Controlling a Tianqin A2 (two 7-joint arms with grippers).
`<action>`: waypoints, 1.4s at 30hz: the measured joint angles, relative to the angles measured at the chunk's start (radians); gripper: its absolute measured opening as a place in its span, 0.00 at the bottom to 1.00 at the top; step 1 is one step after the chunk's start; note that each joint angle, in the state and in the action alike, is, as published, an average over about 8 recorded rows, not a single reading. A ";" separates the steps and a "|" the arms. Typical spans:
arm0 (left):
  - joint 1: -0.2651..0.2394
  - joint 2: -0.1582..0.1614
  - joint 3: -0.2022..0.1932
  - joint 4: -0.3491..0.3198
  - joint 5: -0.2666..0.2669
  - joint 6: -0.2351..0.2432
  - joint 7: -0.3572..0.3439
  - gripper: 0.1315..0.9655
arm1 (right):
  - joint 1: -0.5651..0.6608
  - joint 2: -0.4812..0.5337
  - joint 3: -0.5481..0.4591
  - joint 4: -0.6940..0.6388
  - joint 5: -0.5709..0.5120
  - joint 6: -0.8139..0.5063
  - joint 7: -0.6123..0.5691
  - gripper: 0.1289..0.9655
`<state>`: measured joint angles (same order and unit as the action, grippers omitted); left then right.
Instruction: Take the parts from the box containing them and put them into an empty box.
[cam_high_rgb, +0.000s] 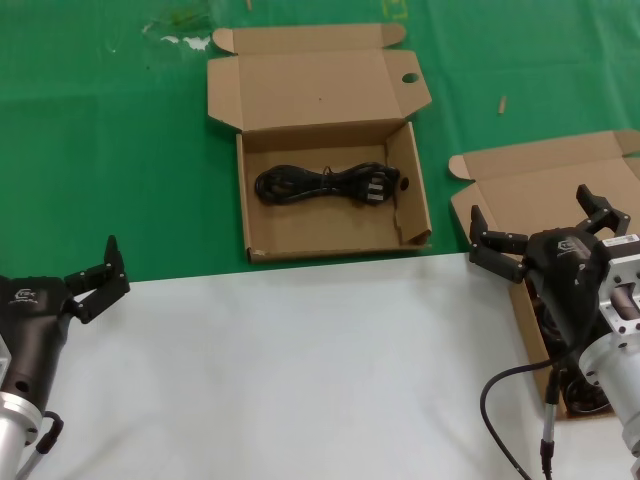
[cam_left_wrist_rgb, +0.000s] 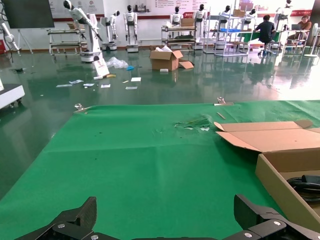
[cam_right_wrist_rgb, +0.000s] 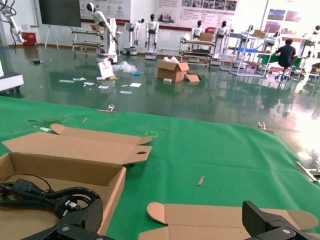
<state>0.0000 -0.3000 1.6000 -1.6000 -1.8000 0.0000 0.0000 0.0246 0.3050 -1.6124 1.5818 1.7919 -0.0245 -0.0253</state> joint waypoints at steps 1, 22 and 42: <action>0.000 0.000 0.000 0.000 0.000 0.000 0.000 1.00 | 0.000 0.000 0.000 0.000 0.000 0.000 0.000 1.00; 0.000 0.000 0.000 0.000 0.000 0.000 0.000 1.00 | 0.000 0.000 0.000 0.000 0.000 0.000 0.000 1.00; 0.000 0.000 0.000 0.000 0.000 0.000 0.000 1.00 | 0.000 0.000 0.000 0.000 0.000 0.000 0.000 1.00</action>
<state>0.0000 -0.3000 1.6000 -1.6000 -1.8000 0.0000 0.0000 0.0246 0.3050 -1.6124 1.5818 1.7919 -0.0245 -0.0253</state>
